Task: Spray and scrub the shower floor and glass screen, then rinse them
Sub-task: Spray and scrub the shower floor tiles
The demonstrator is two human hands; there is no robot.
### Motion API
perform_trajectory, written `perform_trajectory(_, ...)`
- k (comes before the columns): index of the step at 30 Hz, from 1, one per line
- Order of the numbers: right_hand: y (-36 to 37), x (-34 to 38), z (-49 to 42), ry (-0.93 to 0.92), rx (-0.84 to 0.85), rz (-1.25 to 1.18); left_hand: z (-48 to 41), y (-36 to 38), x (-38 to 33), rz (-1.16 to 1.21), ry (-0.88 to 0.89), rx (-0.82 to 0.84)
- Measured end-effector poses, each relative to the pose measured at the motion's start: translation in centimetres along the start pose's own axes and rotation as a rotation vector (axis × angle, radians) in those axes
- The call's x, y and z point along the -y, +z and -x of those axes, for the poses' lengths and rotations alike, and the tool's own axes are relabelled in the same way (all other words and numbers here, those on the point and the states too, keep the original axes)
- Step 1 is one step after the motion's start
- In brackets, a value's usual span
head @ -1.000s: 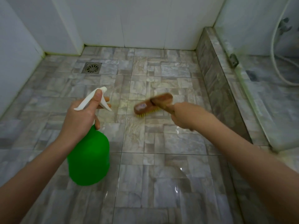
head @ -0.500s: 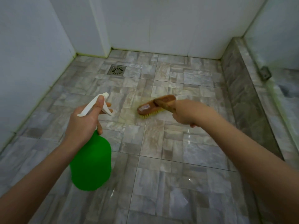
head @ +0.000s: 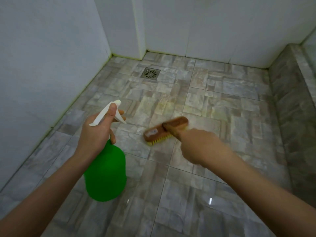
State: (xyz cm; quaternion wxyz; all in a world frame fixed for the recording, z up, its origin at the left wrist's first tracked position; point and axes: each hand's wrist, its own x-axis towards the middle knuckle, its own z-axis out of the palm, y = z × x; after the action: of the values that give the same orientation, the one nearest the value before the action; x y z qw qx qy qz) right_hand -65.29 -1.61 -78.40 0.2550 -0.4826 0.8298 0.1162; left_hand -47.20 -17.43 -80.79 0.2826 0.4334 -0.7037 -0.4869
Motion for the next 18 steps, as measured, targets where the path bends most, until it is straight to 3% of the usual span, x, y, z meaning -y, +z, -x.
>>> perform_trajectory(4, 0.2, 0.1, -4.7, -0.019, -0.105, -0.047, 0.2, -0.6, 0.1, -0.027, -0.006, -0.024)
perform_trajectory(8, -1.9, 1.4, -2.9, -0.017, 0.025, 0.053, 0.1, -0.9, 0.1, -0.041, -0.002, -0.037)
perform_trajectory(13, -2.2, 1.0, -6.7, -0.057, -0.101, -0.031, 0.0, -1.3, 0.3, -0.014, -0.004, -0.063)
perform_trajectory(18, -4.0, 1.1, -6.2, 0.043, -0.022, 0.08, -0.3, -1.4, 0.2, -0.03, -0.001, -0.054)
